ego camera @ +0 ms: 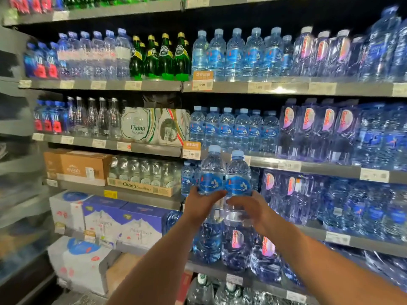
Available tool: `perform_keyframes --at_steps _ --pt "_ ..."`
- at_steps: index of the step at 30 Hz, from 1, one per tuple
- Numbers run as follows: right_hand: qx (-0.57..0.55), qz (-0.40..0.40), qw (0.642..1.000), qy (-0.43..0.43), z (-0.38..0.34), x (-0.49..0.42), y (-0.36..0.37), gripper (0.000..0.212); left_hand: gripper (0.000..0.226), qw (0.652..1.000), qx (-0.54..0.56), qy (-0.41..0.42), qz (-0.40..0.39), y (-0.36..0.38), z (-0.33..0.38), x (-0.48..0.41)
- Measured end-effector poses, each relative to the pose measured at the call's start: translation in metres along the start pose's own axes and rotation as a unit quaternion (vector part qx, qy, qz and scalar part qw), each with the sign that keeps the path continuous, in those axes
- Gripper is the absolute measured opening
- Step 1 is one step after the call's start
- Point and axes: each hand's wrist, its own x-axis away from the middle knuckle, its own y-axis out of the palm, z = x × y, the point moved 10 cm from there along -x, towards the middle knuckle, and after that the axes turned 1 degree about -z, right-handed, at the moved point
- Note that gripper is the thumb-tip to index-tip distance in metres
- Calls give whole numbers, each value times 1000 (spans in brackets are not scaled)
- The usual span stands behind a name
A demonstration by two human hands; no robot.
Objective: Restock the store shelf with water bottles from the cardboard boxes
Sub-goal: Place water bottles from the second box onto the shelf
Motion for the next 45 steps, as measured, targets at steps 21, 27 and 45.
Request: perform_keyframes --at_steps 21,27,45 --pt "11 216 964 -156 -133 -201 -129 76 74 985 -87 147 30 126 97 -223" --pt "87 349 916 -179 -141 -206 -172 57 49 980 -104 171 19 165 95 -251" --pt "139 414 877 -199 -149 -221 -188 56 83 976 -188 105 15 200 73 -280"
